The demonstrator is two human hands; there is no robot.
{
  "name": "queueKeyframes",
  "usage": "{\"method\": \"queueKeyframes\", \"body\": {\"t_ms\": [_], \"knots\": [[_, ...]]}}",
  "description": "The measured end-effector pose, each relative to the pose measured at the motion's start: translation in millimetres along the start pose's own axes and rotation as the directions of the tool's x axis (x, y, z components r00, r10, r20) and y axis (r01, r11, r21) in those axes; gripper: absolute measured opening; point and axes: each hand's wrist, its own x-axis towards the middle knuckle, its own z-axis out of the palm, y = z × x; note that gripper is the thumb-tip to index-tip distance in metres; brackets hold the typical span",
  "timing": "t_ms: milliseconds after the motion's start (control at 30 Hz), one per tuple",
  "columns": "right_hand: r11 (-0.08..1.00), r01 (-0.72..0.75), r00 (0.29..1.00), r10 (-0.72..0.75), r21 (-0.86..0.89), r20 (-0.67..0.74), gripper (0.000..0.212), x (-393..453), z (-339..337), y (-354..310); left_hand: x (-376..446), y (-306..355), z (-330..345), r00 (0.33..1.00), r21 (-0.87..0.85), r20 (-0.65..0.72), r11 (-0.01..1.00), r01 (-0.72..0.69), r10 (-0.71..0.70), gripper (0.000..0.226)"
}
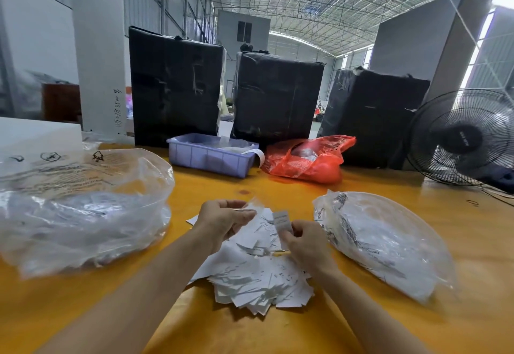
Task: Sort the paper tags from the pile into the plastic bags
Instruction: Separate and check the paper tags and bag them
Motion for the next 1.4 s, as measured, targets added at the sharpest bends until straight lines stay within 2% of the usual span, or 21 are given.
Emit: {"method": "queueKeyframes", "body": {"t_ms": [33, 100, 200, 267, 433, 567, 733, 933, 1233, 1400], "knots": [[0.998, 0.023, 0.999, -0.021, 0.054, -0.037, 0.038, -0.1, -2.3, 2.2, -0.4, 0.3, 0.7, 1.000, -0.003, 0.005, 1.000, 0.003, -0.003, 0.028], [0.963, -0.017, 0.996, 0.039, 0.268, -0.078, 0.008, 0.3, -7.7, 2.3, -1.7, 0.4, 2.3, 1.000, 0.000, 0.022, 1.000, 0.004, -0.004, 0.028], [0.848, -0.088, 0.991, 0.125, 0.523, -0.036, 0.056, 2.3, -12.8, -1.0, -4.0, -0.1, 5.3, 0.998, 0.014, 0.069, 1.000, 0.004, -0.005, 0.030], [0.796, -0.099, 0.986, 0.158, 0.597, -0.048, 0.059, 4.8, -15.9, -6.7, -5.4, -0.7, 7.2, 0.995, 0.058, 0.104, 0.998, -0.010, 0.004, 0.028], [0.598, -0.171, 0.964, 0.266, 0.783, 0.008, 0.012, 7.1, -23.8, -21.5, -7.5, -4.1, 9.2, 0.989, 0.160, 0.141, 0.985, -0.058, 0.036, 0.024], [0.550, -0.154, 0.955, 0.297, 0.821, -0.020, 0.012, 6.4, -22.0, -24.8, -8.6, -5.5, 9.2, 0.987, 0.208, 0.151, 0.975, -0.078, 0.047, 0.023], [0.668, -0.073, 0.950, 0.272, 0.741, -0.151, 0.009, 6.6, -18.4, -23.2, -10.3, -5.0, 10.0, 0.987, 0.208, 0.157, 0.976, -0.069, 0.036, 0.024], [0.752, -0.029, 0.959, 0.207, 0.658, -0.195, 0.011, 3.9, -13.8, -21.9, -12.2, -4.4, 13.0, 0.986, 0.173, 0.167, 0.984, -0.030, 0.000, 0.027], [0.769, -0.017, 0.976, 0.153, 0.638, -0.158, 0.015, 0.3, -7.6, -23.2, -14.9, -3.2, 16.6, 0.988, 0.118, 0.156, 0.993, -0.001, -0.018, 0.029], [0.760, 0.040, 0.955, 0.161, 0.649, -0.248, 0.009, -0.1, -10.6, -26.7, -14.2, -3.1, 15.4, 0.991, 0.094, 0.135, 0.996, 0.010, -0.023, 0.027]]}}
